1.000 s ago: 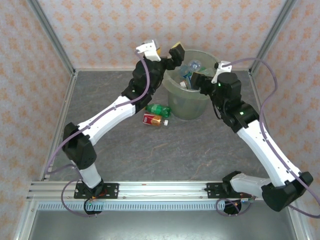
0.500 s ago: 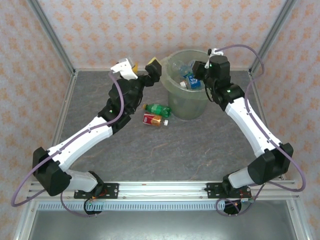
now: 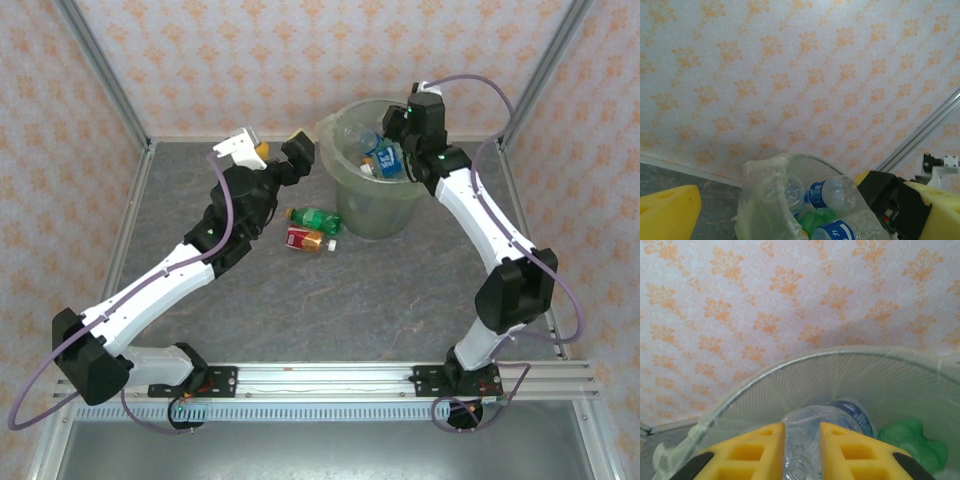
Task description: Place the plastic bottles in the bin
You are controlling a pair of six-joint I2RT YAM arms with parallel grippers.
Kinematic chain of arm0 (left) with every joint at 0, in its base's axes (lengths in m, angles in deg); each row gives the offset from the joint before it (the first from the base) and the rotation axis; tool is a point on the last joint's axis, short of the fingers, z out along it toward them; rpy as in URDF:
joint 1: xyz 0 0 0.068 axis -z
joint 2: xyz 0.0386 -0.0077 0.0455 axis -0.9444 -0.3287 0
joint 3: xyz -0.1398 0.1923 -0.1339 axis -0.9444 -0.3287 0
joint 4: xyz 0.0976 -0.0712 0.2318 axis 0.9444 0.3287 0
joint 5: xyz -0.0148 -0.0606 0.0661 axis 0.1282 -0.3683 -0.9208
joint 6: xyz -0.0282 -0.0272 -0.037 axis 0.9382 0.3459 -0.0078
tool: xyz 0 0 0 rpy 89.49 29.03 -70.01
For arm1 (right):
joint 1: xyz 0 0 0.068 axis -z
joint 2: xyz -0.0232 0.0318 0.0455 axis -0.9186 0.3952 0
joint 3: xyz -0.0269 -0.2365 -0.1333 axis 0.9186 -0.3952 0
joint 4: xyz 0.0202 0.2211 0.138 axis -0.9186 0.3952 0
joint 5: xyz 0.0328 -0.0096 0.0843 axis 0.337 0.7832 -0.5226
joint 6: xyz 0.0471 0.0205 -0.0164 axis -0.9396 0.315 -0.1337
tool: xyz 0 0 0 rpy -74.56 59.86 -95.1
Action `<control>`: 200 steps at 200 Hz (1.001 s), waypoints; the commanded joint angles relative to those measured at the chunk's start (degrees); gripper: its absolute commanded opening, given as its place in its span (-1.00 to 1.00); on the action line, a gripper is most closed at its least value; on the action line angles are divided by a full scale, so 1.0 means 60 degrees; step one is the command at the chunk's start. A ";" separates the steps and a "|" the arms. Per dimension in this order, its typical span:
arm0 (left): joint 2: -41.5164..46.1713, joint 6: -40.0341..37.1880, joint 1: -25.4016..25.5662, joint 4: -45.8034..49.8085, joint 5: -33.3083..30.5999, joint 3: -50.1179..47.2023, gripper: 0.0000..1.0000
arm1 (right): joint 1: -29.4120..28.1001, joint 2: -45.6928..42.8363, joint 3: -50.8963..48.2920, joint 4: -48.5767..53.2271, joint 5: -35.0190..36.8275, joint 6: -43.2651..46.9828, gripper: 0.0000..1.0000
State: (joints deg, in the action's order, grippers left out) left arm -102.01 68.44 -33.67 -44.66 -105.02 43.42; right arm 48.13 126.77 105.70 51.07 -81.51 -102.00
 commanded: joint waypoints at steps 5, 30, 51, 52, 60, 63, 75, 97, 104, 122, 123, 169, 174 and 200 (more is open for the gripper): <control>0.0460 0.0170 0.0064 0.0475 -0.0286 -0.0171 0.98 | 0.0280 0.0543 0.0674 0.0590 0.0485 -0.0102 -0.46; 0.0542 0.0161 0.0060 0.0652 -0.0387 -0.0178 0.99 | 0.0370 0.0873 0.0958 0.0665 0.0431 -0.0106 -0.46; 0.0569 0.0146 0.0062 0.0734 -0.0402 -0.0160 0.98 | 0.0374 0.1235 0.1253 0.0751 0.0254 -0.0060 -0.43; 0.0570 0.0139 0.0063 0.0732 -0.0399 -0.0152 0.98 | 0.0367 0.1260 0.1268 0.0754 0.0237 -0.0059 -0.43; 0.0573 0.0131 0.0062 0.0768 -0.0446 -0.0160 0.98 | 0.0372 0.1397 0.1396 0.0816 0.0155 0.0004 -0.41; 0.0572 0.0109 0.0064 0.0785 -0.0467 -0.0149 0.98 | 0.0373 0.1469 0.1464 0.0852 0.0130 0.0003 -0.41; 0.0579 0.0090 0.0059 0.0830 -0.0509 -0.0143 0.98 | 0.0374 0.1703 0.1760 0.1126 0.0066 -0.0042 -0.40; 0.0587 0.0082 0.0064 0.0947 -0.0586 -0.0144 0.98 | 0.0376 0.1637 0.1856 0.1242 -0.0168 -0.0045 -0.39; 0.0587 0.0087 0.0064 0.0988 -0.0612 -0.0155 0.98 | 0.0376 0.1512 0.1788 0.1172 -0.0163 -0.0030 -0.36; 0.0580 0.0100 0.0058 0.1211 -0.0668 -0.0154 0.98 | 0.0375 0.1125 0.1671 0.1057 -0.0070 0.0060 -0.29; 0.0576 0.0101 0.0061 0.1226 -0.0679 -0.0157 0.98 | 0.0374 0.1102 0.1675 0.1053 -0.0071 0.0067 -0.28; 0.0692 0.0190 0.0063 0.1549 -0.0838 -0.0366 0.98 | 0.0375 -0.0237 0.0877 0.0737 -0.0216 0.0158 -0.03; 0.0738 0.0190 0.0064 0.1538 -0.0847 -0.0420 0.98 | 0.0374 -0.0392 0.0716 0.0644 -0.0211 0.0169 -0.01; 0.0908 0.0291 0.0064 0.1793 -0.0981 -0.0664 0.98 | 0.0378 -0.1291 -0.0080 0.0347 -0.0393 0.0260 0.27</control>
State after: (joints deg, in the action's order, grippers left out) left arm -98.52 69.31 -33.67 -36.55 -108.94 40.78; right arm 50.49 124.87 108.72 56.36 -82.89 -101.48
